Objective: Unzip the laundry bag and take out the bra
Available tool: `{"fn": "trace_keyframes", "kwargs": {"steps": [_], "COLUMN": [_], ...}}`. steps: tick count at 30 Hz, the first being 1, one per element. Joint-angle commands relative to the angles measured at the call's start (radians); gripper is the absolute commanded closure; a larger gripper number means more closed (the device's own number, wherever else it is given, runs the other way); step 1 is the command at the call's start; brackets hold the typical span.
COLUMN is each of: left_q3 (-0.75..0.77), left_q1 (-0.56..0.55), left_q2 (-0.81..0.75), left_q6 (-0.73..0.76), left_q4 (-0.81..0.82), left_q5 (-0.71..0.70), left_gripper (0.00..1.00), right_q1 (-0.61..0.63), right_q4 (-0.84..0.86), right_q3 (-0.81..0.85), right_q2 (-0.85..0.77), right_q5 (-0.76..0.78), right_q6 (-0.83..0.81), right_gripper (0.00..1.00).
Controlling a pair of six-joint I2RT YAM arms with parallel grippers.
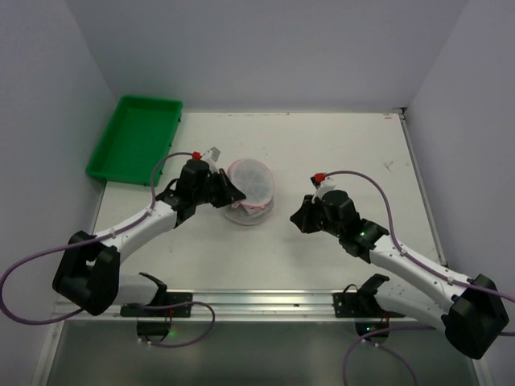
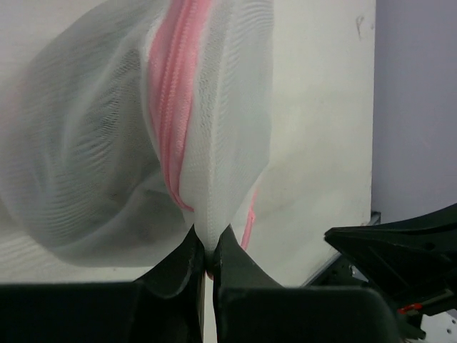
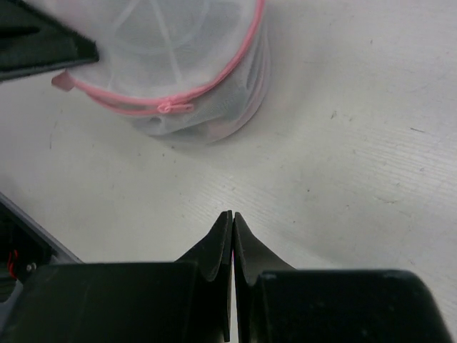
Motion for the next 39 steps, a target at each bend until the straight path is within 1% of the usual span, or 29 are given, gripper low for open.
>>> {"fn": "trace_keyframes", "kwargs": {"steps": [1,2,3,5,6,8,9,13,17,23,27,39], "left_q3": [0.2,0.204,0.195,0.175,0.152,0.123,0.105,0.017,-0.006,-0.015,-0.039,-0.047], "left_q1": [0.002,0.003,0.002,0.003,0.002,0.003,0.002,0.002,0.002,0.002,0.002,0.002], "left_q2": [0.09,0.092,0.087,0.073,0.07,0.063,0.058,0.033,0.004,-0.028,-0.03,-0.06], "left_q6": [0.174,0.16,0.129,0.1,0.074,0.043,0.005,-0.069,-0.118,-0.176,-0.219,-0.236], "left_q4": [-0.076,-0.048,-0.034,-0.001,0.024,0.064,0.087,0.177,0.208,0.237,0.279,0.294], "left_q5": [0.166,0.18,0.186,0.206,0.214,0.245,0.258,0.309,0.305,0.288,0.318,0.349], "left_gripper": [1.0,1.0,1.0,1.0,1.0,1.0,1.0,1.0,1.0,1.0,1.0,1.0], "right_q1": [0.0,0.001,0.003,0.003,0.003,0.002,0.001,0.003,0.0,0.0,-0.003,-0.031], "right_q4": [0.077,0.093,0.136,0.184,0.227,0.258,0.291,0.359,0.385,0.432,0.456,0.488], "right_q3": [0.006,0.003,-0.001,-0.009,-0.012,-0.006,-0.008,-0.005,-0.001,-0.041,-0.052,-0.028], "right_q2": [0.013,0.012,0.009,0.01,0.013,0.036,0.042,0.091,0.133,0.15,0.142,0.181], "right_q5": [-0.101,-0.11,-0.115,-0.144,-0.153,-0.187,-0.189,-0.215,-0.224,-0.279,-0.304,-0.415], "right_q6": [-0.02,-0.021,-0.023,-0.037,-0.055,-0.08,-0.092,-0.117,-0.132,-0.117,-0.127,-0.132], "right_gripper": [1.0,1.0,0.89,0.76,0.64,0.52,0.51,0.45,0.37,0.31,0.3,0.31]}}
